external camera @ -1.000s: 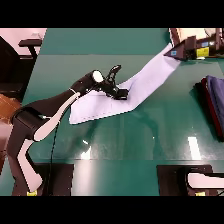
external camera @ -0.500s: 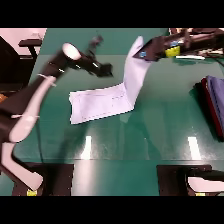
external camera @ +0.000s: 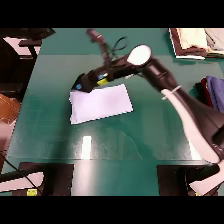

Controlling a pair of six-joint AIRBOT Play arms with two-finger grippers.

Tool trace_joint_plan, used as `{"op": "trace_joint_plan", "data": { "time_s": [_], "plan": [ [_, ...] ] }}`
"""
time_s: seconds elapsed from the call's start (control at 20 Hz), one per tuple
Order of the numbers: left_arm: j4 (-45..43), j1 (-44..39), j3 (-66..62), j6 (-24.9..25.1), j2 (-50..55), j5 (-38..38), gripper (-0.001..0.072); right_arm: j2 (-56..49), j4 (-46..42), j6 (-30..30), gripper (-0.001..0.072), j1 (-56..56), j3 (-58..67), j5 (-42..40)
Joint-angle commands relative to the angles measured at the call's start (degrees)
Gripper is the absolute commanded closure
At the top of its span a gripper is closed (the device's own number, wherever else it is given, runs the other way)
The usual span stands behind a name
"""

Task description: Fold the shirts.

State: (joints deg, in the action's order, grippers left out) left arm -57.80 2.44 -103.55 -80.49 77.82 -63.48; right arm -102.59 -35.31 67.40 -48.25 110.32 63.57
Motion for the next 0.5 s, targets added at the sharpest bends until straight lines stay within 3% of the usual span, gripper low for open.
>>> {"op": "trace_joint_plan", "data": {
  "time_s": [0.0, 0.1, 0.35, 0.4, 0.45],
  "plan": [
    [-0.8, 2.2, -0.1, -0.1, -2.5, -3.7, 0.0681, -5.4, -4.8, 1.3, 0.0209, -0.6, 5.2, 8.5],
    [-0.7, 2.2, -0.1, -0.1, -2.5, -4.9, 0.0681, -4.3, -8.5, 2.2, 0.0209, 4.3, 3.2, 13.2],
    [-0.6, 2.1, 0.0, 0.0, -2.5, -7.6, 0.0682, 4.1, -12.3, 4.9, 0.0208, 21.2, -15.1, 12.5],
    [-0.6, 2.1, 0.0, 0.0, -2.5, -7.6, 0.0682, 5.3, -12.6, 5.0, 0.0194, 24.6, -19.1, 11.7],
    [-0.6, 2.1, 0.0, 0.0, -2.5, -7.5, 0.0682, 5.9, -12.3, 5.0, 0.0120, 27.6, -22.3, 10.8]
  ]
}}
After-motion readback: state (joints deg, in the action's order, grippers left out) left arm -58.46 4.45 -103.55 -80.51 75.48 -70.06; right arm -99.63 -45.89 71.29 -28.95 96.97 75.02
